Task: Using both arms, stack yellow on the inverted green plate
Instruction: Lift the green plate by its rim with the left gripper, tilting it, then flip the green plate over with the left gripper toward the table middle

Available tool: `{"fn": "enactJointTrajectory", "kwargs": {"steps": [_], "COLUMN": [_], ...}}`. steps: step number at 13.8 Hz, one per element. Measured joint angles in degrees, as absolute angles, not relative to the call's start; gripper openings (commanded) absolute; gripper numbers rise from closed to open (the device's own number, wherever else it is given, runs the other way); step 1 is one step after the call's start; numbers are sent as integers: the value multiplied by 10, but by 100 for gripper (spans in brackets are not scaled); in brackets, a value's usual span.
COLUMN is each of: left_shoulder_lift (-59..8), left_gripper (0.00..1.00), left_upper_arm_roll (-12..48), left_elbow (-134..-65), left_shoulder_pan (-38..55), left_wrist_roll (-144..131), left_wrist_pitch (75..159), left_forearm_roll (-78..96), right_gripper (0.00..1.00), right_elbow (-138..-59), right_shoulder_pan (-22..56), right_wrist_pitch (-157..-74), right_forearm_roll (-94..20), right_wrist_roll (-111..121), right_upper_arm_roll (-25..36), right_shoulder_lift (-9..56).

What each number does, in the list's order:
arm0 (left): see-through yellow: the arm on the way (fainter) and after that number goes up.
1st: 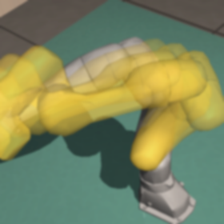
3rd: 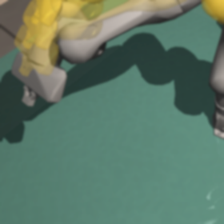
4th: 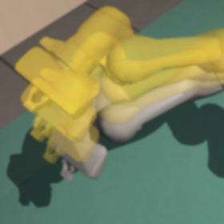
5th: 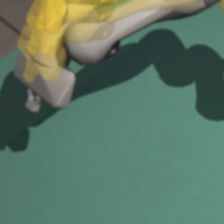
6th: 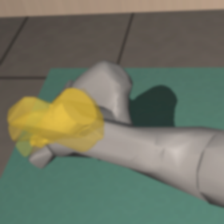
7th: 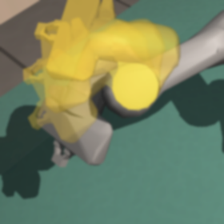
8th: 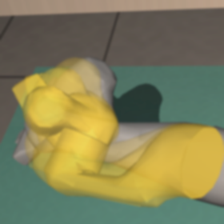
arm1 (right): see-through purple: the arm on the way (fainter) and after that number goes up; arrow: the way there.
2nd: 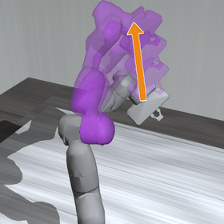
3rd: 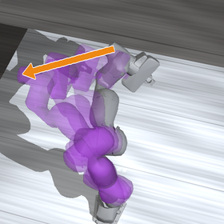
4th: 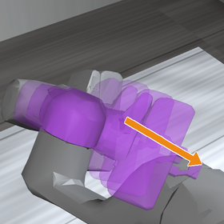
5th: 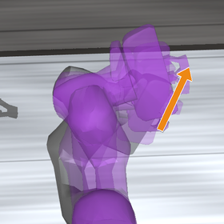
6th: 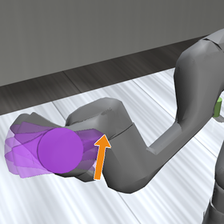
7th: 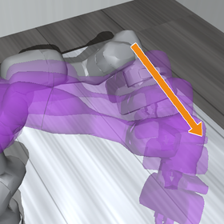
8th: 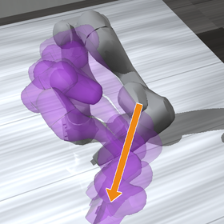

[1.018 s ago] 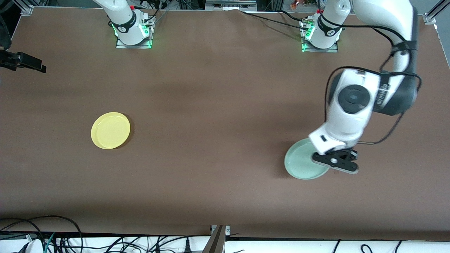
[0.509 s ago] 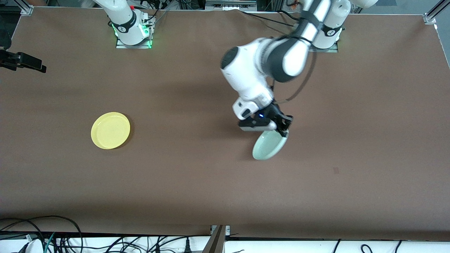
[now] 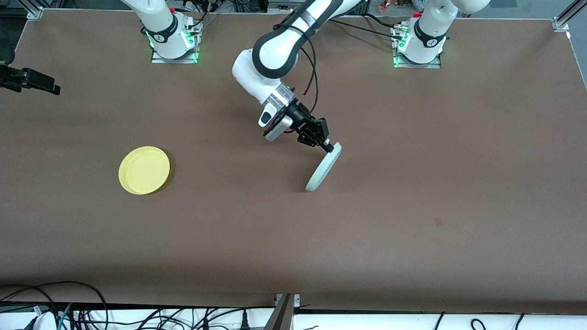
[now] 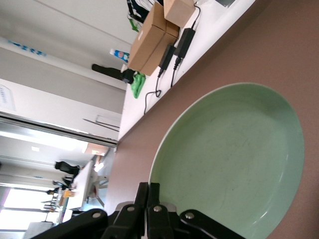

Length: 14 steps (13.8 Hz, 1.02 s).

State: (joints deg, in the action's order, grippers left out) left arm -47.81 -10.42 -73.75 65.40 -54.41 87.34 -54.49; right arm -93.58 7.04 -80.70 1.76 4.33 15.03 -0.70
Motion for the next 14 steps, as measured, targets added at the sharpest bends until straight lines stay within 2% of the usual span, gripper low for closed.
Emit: {"fn": "enactJointTrajectory", "kwargs": {"steps": [4, 7, 14], "left_shoulder_lift": [-540, -583, -604], "left_gripper": [0, 0, 0], "left_upper_arm_roll": [-105, -108, -107], "left_elbow": [-729, -704, -695], "left_shoulder_pan": [693, 721, 746], "left_wrist_roll": [-558, -573, -593], "left_wrist_pitch": [832, 805, 803], "left_forearm_roll": [-644, -654, -654], "right_gripper": [100, 100, 100], "right_elbow": [-936, -936, -936], "right_shoulder_pan": [70, 70, 70], "right_wrist_pitch": [-807, -807, -807], "right_forearm_roll": [18, 18, 18], "right_wrist_roll": [43, 43, 43], "right_upper_arm_roll": [150, 150, 150], "right_shoulder_lift": [-7, -7, -7]}}
